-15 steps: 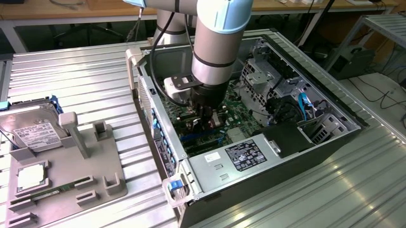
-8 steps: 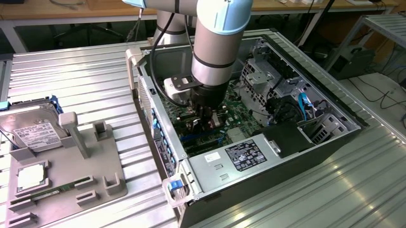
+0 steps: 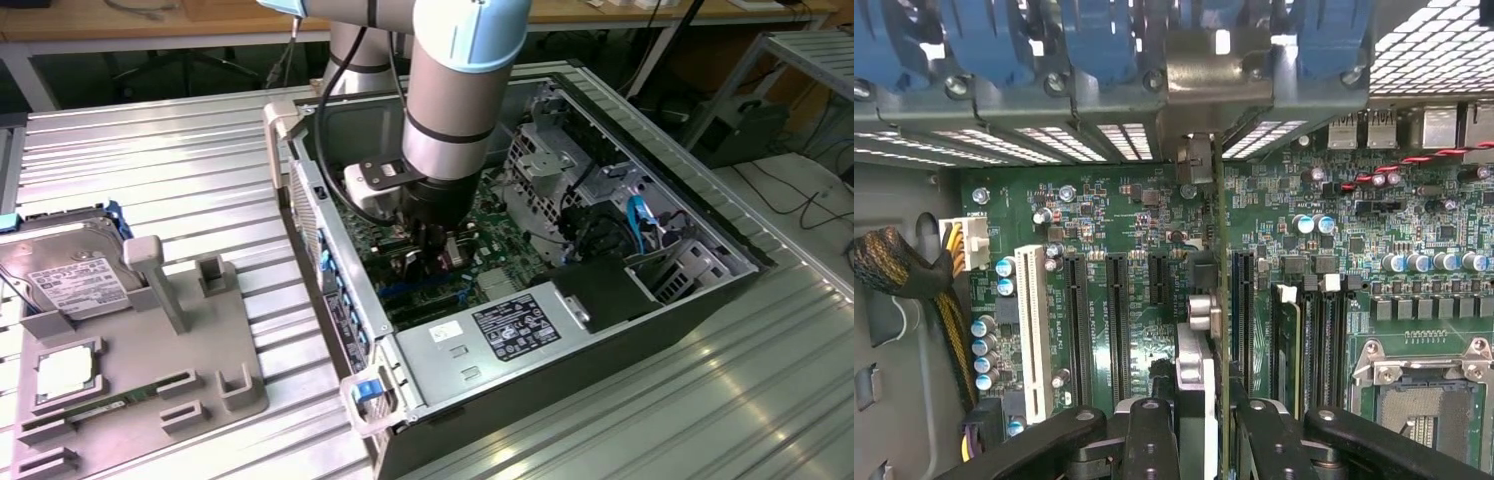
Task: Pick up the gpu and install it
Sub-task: 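Insert the gpu into the slot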
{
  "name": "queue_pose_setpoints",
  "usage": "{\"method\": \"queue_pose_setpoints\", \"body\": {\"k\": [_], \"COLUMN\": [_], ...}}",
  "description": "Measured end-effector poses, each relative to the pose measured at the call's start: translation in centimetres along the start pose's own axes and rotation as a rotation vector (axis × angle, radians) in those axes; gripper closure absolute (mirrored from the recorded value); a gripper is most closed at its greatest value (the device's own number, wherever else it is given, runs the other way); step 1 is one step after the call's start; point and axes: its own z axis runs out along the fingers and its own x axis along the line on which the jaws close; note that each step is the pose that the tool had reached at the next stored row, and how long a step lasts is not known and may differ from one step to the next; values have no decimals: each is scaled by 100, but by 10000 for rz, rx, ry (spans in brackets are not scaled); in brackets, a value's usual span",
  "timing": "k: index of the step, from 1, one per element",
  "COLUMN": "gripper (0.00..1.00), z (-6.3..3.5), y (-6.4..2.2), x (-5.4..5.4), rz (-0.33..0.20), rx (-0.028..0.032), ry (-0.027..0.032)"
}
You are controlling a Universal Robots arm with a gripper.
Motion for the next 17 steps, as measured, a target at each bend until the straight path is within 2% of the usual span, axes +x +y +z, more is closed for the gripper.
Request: {"method": "queue_pose_setpoints", "body": {"k": [17], "gripper": [72], "z": [18], "y": [2], "x": [-7], "rz": [-28], "rx": [-3], "ry": [-2]}}
